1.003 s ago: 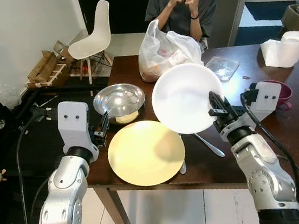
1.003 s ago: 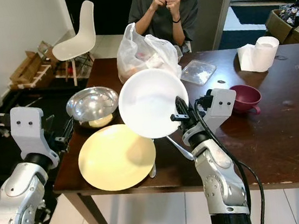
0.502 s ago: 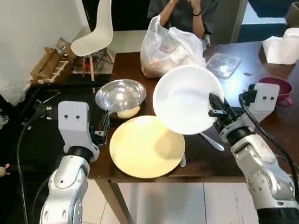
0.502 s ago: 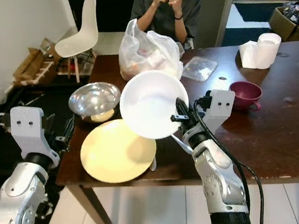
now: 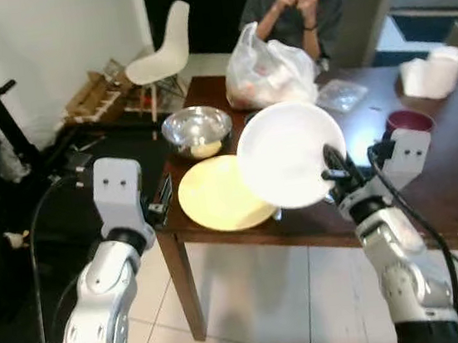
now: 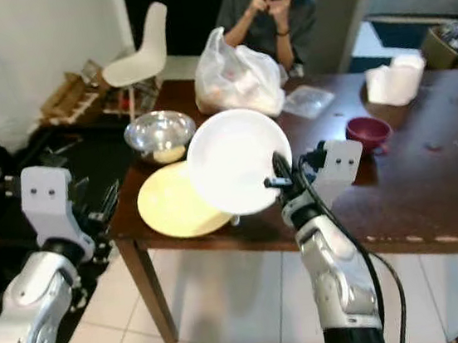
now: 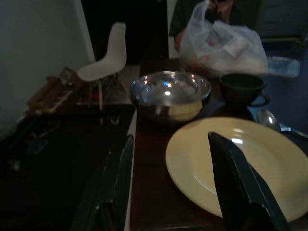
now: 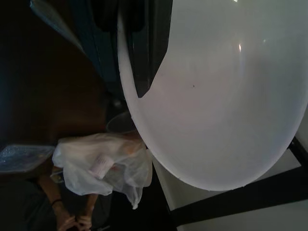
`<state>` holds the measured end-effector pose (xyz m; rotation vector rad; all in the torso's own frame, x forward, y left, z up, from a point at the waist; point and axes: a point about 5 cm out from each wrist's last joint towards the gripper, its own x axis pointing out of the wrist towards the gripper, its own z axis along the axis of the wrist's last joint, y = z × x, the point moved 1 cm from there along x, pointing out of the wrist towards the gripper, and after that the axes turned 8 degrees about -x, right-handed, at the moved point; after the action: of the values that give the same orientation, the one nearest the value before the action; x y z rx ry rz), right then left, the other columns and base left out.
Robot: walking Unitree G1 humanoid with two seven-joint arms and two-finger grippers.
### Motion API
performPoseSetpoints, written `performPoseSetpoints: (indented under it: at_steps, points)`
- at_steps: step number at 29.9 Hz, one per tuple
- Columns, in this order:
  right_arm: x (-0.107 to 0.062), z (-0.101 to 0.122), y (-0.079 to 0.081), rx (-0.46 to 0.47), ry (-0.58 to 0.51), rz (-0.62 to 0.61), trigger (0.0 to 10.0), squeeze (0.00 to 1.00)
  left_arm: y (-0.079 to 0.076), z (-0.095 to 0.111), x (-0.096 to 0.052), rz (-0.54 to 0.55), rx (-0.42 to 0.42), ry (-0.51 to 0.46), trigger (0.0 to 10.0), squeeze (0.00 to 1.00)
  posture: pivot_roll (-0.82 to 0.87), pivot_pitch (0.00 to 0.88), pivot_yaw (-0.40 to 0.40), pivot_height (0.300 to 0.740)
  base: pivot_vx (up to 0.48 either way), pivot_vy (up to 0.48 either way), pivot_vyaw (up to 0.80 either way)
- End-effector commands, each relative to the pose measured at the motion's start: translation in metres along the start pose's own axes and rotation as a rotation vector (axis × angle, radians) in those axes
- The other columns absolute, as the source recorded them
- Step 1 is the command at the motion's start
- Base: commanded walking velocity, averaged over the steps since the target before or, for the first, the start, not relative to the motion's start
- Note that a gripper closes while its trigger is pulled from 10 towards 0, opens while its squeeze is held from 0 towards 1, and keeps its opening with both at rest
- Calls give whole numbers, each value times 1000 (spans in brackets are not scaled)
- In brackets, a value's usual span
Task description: Setting the table
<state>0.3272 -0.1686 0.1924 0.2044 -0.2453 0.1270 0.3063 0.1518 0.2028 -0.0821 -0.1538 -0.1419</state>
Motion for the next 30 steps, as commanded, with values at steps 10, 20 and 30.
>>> performPoseSetpoints:
  at_steps: [10, 20, 30]
  points:
    - [0, -2, 1, -4, 7, 0, 10000, 0, -1, -1, -1, 1, -6, 1, 10000, 0, 11, 0, 80, 740, -307, 0, 0]
    - [1, -3, 1, -6, 12, -1, 10000, 0, -2, -1, -1, -2, -9, 2, 10000, 0, 10, 0, 80, 740, -230, 0, 0]
    - [1, -4, 0, -8, 21, -8, 10000, 0, -4, -4, -1, -12, -18, 17, 10000, 0, 8, 0, 80, 740, 0, 0, -425]
